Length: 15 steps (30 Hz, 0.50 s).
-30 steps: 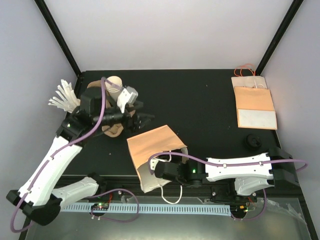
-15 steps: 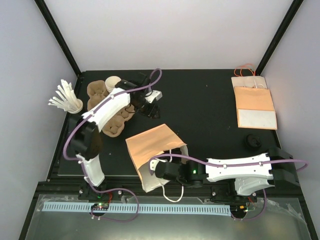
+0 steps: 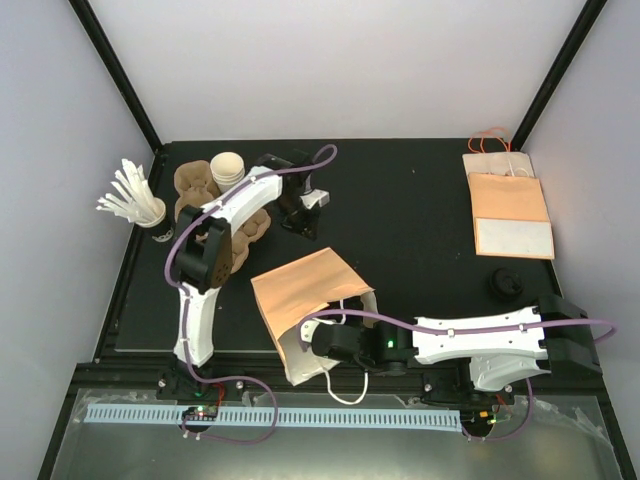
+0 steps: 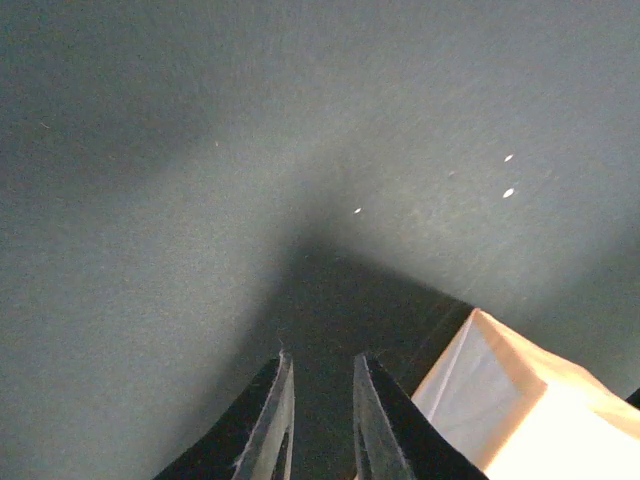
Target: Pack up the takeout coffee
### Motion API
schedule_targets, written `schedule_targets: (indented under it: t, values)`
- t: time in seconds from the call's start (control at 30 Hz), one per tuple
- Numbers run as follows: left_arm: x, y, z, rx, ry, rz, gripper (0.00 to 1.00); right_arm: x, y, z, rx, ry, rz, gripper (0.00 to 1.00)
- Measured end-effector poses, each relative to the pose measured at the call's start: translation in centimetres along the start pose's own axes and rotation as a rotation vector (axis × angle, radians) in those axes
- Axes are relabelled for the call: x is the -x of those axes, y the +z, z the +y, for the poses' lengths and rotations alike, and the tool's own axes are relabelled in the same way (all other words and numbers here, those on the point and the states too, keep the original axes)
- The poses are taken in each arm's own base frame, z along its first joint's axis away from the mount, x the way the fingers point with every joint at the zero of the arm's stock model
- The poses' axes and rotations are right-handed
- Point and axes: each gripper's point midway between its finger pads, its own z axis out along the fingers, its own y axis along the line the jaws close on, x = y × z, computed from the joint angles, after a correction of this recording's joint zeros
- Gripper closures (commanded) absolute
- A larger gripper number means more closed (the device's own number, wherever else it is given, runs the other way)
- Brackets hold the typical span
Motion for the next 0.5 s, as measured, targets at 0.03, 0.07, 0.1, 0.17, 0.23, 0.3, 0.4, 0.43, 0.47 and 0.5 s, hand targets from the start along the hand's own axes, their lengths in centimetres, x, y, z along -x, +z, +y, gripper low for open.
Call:
schedule_targets:
  t: [0.03,0.07,0.1,0.17,0.23,0.3,0.4,0.43,0.47,0.5]
  values:
    - [-0.2,0.7,0.2,-0.002,-0.001,0.02,0.83,0.1,0.0,0.0,-0.001,-0.002,-0.002,0.59]
    - [-0.6,1.5,0.4,-0.007,-0.002,0.05,0.83,0.1,0.0,0.0,-0.002,-0.005,-0.003,0.59]
    - [-0.9,2.0,0.6,-0.01,-0.004,0.072,0.84,0.1,0.0,-0.1,-0.003,-0.006,-0.004,0.59]
    - [-1.6,3.0,0.8,-0.017,-0.004,0.115,0.86,0.2,0.0,-0.1,-0.003,-0.009,-0.006,0.6]
    - [-2.1,3.3,0.8,-0.024,0.003,0.137,0.9,0.2,0.1,0.0,-0.003,-0.013,-0.005,0.6]
    - [-2.4,3.2,0.7,-0.027,0.008,0.149,0.94,0.2,0.1,0.0,-0.003,-0.015,-0.003,0.6]
    - [-3.1,3.3,0.9,-0.016,0.006,0.173,0.96,0.2,0.1,0.0,-0.001,-0.017,-0.001,0.6]
    - [-3.5,3.4,1.1,-0.009,0.002,0.188,0.97,0.2,0.2,0.0,-0.001,-0.018,0.0,0.6]
    - [-3.8,3.5,1.2,-0.007,0.0,0.198,0.97,0.2,0.2,0.1,0.0,-0.02,0.002,0.6]
    - [-4.3,3.8,1.3,-0.007,-0.006,0.213,0.97,0.2,0.2,0.2,0.002,-0.023,0.005,0.6]
